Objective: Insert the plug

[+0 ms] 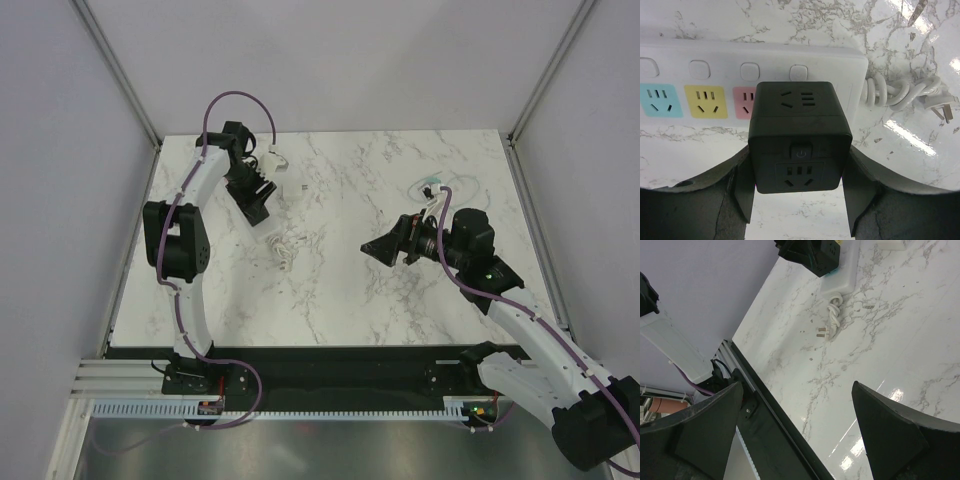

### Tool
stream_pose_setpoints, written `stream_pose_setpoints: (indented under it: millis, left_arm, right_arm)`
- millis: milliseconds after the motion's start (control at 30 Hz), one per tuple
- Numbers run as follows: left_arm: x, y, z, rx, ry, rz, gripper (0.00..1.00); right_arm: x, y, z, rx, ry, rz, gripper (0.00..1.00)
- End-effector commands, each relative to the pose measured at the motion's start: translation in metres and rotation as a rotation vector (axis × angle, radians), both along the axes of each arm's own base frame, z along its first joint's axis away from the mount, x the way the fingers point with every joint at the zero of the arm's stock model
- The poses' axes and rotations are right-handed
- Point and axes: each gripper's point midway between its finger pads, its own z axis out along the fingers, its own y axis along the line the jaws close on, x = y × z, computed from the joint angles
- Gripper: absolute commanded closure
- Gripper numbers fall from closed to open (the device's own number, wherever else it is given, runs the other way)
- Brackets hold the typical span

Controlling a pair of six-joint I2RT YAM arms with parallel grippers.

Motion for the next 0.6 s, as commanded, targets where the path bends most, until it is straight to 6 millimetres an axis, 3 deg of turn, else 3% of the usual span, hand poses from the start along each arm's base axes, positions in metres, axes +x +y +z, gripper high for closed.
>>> stream_pose_setpoints:
  millis: [0,167,567]
  left_arm:
    - [-0.005,0.007,0.018,0.035,-0.032,0.025,0.98]
    - [0.002,0.002,0.031,0.009,-0.073,0.014,0.98]
    - [-0.007,0.000,0.011,0.003,-0.006,0.009,0.98]
  right_arm:
    - [0.003,0.001,0.023,0.013,-0.082,-0.002,0.02]
    - [0.005,0.001,0.021,0.009,-0.075,-0.005,0.02]
    - [0.005,0.001,0.019,0.004,-0.072,-0.007,0.02]
